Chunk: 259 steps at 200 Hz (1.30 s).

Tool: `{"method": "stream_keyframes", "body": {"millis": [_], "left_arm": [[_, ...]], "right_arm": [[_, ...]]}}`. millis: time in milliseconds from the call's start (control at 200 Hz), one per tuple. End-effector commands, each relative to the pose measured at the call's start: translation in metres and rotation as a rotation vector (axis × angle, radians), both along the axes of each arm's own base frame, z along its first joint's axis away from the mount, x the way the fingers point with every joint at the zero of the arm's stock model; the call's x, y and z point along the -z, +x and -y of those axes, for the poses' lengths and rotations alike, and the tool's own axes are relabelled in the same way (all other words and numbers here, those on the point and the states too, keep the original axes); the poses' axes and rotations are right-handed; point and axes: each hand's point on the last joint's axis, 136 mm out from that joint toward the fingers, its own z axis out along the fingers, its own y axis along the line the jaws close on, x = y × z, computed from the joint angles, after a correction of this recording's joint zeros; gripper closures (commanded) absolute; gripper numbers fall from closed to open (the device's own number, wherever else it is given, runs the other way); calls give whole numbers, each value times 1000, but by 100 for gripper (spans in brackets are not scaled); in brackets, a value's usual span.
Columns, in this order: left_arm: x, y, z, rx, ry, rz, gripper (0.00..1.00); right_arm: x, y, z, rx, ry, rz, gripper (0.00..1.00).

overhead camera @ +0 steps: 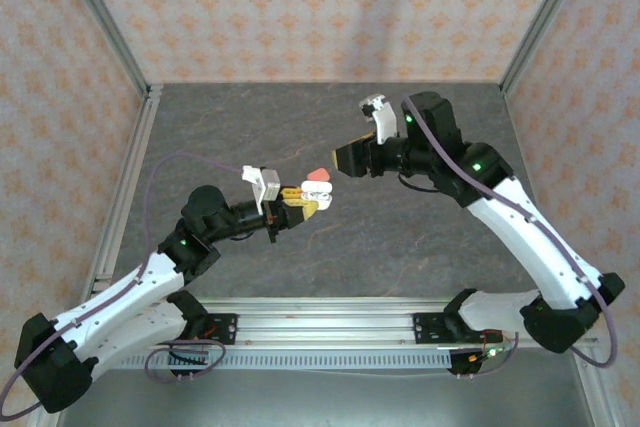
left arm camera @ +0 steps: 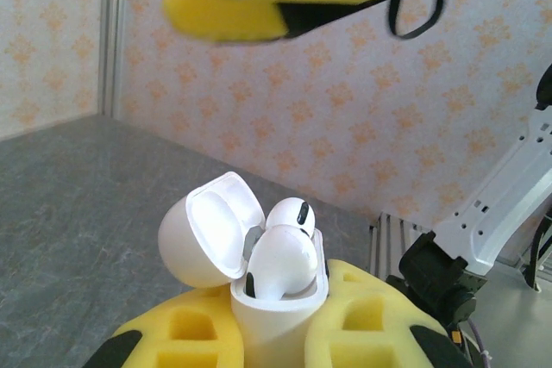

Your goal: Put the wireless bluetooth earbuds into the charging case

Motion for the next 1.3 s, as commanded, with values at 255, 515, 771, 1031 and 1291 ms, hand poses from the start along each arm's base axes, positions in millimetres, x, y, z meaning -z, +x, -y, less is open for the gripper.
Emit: {"method": "stream_keyframes", "body": {"millis": [255,515,771,1031,1291], "left_arm": [[-29,3,17,29,-53,50,100],[-26,15,26,17,-13,33,100],[-13,32,24,-65,44,-6,100],[-2,41,16,-137,53,-41,100],[2,40,12,-152,58,-61,100]], "right_arm": [[3,0,-50,-181,423,-382,50],[20,-12,-52,-227,487,-491,70],[15,-25,-45,-250,464,-470,77],[16,-38,-32,-233,366,-410,77],[15,-38,-12,-134,273,-296,75]]}}
